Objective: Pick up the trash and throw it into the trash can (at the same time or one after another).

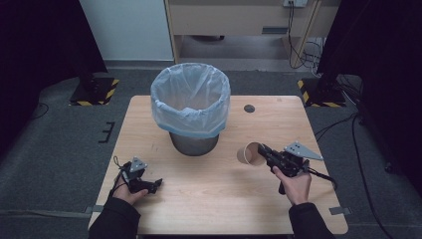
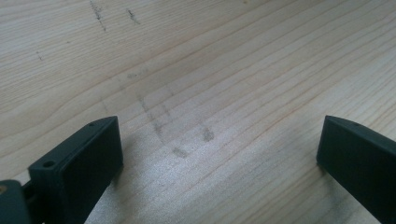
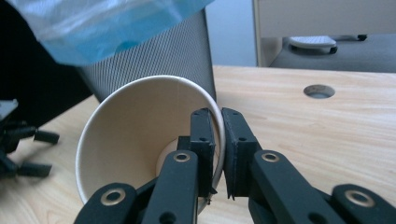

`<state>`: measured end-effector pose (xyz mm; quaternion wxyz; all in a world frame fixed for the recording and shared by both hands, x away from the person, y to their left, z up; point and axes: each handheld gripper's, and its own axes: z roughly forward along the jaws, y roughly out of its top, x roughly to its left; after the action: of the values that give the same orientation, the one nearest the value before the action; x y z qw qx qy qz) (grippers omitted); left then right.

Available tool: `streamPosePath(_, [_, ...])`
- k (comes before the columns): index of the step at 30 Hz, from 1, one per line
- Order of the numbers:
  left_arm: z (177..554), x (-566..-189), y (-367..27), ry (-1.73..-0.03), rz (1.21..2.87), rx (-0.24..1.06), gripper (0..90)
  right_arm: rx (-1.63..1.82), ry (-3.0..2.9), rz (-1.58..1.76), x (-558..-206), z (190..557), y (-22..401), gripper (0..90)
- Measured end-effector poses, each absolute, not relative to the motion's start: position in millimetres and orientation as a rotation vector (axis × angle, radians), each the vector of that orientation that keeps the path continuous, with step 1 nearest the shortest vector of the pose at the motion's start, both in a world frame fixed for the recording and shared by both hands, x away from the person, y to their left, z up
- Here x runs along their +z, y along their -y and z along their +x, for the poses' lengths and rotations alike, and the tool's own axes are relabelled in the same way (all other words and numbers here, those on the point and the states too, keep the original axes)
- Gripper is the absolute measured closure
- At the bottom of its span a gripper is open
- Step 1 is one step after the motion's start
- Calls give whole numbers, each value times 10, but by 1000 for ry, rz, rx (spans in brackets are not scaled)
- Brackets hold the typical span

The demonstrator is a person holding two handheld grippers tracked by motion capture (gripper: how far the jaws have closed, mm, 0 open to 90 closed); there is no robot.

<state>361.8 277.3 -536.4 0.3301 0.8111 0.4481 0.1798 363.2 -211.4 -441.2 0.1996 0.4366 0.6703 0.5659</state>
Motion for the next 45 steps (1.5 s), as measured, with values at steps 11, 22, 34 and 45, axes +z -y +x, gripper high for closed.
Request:
streamPosePath(11, [3618, -5364, -2773, -1172, 2122, 470, 0, 1669, -1709, 1209, -4119, 3714, 2244, 842])
streamPosePath(22, [3619, -5364, -2773, -1172, 2122, 470, 0, 1792, -1514, 1162, -3532, 3847, 2296, 843])
streamPosePath(34, [3618, -5364, -2773, -1172, 2122, 470, 0, 1866, -1407, 1107, -3076, 3977, 2271, 843])
streamPosePath(45, [3619, -5364, -2773, -1172, 2122, 470, 0, 1912, -1359, 1064, -2737, 4140, 2132, 843])
